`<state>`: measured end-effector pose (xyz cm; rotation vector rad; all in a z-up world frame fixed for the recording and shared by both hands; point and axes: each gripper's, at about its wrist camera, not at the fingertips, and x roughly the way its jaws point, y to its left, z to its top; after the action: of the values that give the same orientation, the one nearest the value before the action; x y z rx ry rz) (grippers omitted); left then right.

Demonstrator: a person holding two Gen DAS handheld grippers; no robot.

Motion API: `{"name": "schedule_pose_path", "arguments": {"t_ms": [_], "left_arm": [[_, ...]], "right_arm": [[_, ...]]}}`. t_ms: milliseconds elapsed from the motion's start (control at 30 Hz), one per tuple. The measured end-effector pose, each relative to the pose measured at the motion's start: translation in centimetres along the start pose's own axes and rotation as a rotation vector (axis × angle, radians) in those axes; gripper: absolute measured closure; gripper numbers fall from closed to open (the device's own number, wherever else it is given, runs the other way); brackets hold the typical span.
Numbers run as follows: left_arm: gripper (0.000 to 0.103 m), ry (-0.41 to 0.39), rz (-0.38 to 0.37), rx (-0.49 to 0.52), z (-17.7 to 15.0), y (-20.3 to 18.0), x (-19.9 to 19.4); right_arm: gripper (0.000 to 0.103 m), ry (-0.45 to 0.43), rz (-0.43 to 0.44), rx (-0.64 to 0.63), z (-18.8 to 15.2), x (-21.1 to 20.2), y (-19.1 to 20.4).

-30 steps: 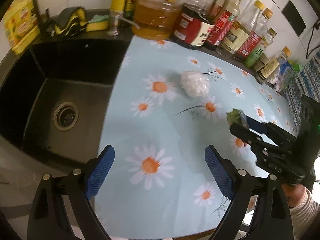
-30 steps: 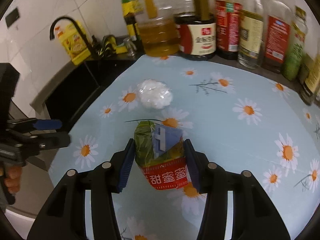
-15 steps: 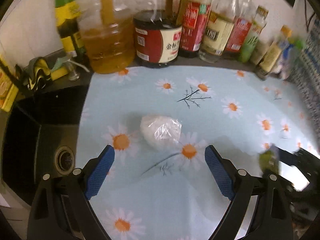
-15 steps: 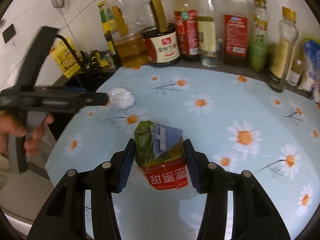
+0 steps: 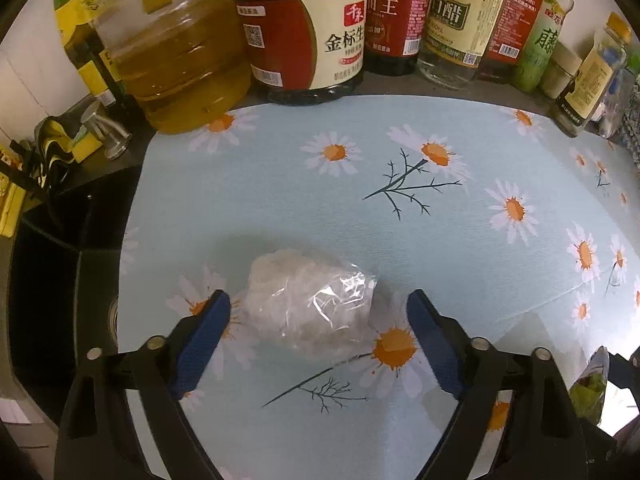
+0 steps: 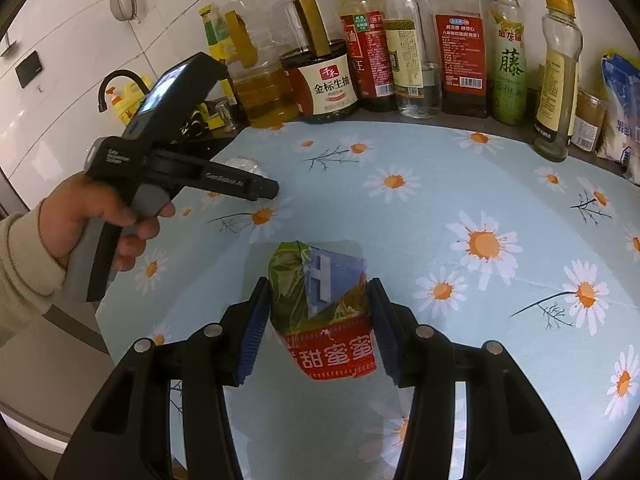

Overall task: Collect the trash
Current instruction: 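Close the left tool on the white plastic bag, then lift the white bag and snack packet off the counter and carry them over the bin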

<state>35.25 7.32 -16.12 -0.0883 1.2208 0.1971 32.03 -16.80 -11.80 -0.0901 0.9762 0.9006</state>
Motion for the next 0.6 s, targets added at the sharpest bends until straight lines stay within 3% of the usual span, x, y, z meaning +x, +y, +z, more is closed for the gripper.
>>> {"name": "schedule_pose_path", "arguments": {"t_ms": [33, 100, 267, 600], "left_arm": [[0.04, 0.013, -0.009, 0.001, 0.2, 0.0, 0.4], [0.049, 0.017, -0.026, -0.008, 0.2, 0.1, 0.4], [0.051, -0.002, -0.039, -0.016, 0.0, 0.4, -0.3], [0.051, -0.033, -0.142, -0.077, -1.7, 0.5, -3.3]], "right_arm": [[0.054, -0.001, 0.002, 0.0, -0.1, -0.1, 0.0], [0.054, -0.005, 0.013, 0.005, 0.0, -0.2, -0.3], [0.053, -0.016, 0.011, 0.022, 0.5, -0.4, -1.5], [0.053, 0.0, 0.007, 0.029, 0.6, -0.7, -1.9]]}}
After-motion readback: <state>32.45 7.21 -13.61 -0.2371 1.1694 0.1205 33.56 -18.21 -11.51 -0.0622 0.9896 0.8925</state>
